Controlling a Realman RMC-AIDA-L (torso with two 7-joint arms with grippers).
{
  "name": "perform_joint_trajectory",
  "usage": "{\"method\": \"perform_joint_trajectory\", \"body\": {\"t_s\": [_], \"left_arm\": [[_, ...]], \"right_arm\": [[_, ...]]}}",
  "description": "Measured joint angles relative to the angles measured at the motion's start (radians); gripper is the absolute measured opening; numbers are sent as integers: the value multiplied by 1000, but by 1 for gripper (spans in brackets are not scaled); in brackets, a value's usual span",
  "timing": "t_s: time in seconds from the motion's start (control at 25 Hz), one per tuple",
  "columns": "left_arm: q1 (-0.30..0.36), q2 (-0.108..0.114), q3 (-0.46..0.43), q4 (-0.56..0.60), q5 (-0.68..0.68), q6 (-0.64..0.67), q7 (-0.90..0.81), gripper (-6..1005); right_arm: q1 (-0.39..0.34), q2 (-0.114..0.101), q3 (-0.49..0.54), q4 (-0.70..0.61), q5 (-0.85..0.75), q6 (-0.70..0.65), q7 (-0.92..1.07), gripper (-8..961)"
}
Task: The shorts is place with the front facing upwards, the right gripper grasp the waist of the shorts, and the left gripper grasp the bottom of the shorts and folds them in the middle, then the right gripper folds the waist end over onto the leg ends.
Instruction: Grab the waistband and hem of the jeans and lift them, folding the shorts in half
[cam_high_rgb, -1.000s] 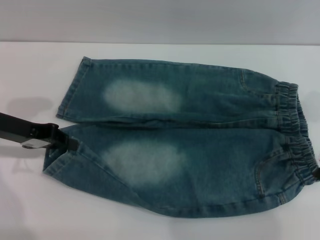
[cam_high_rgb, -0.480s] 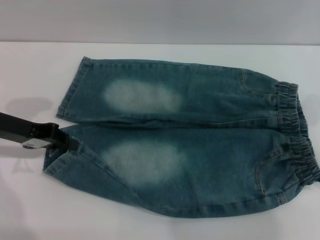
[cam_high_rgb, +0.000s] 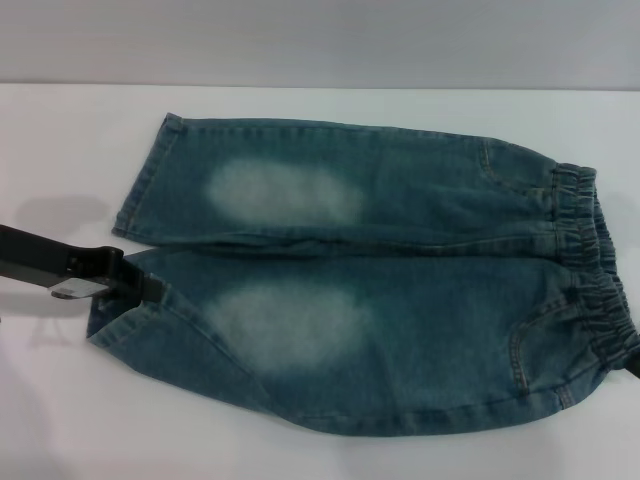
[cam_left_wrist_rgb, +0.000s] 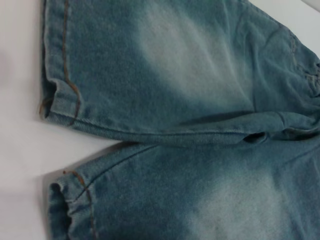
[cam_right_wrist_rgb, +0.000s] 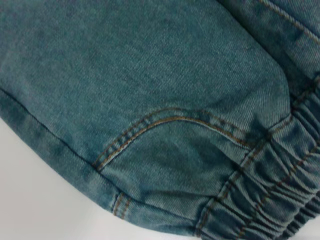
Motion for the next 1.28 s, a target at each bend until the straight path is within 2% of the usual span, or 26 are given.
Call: {"method": "perform_joint_trajectory", "body": {"t_s": [0.48, 0.84, 1.12, 1.28], "left_arm": [[-1, -5, 0, 2, -1, -4, 0, 42], [-1, -9, -3, 2, -1, -6, 6, 41], [-3, -3, -16, 2, -1, -9, 6, 41], [-6, -2, -27, 2, -1, -9, 6, 41]], "right_arm": [[8, 13, 9, -6, 7, 13, -8, 480], [22, 13, 4, -15, 55, -2, -13, 478], [28, 13, 9, -9, 58, -5, -23, 477], [28, 13, 11, -8, 58, -2, -26, 373]]}}
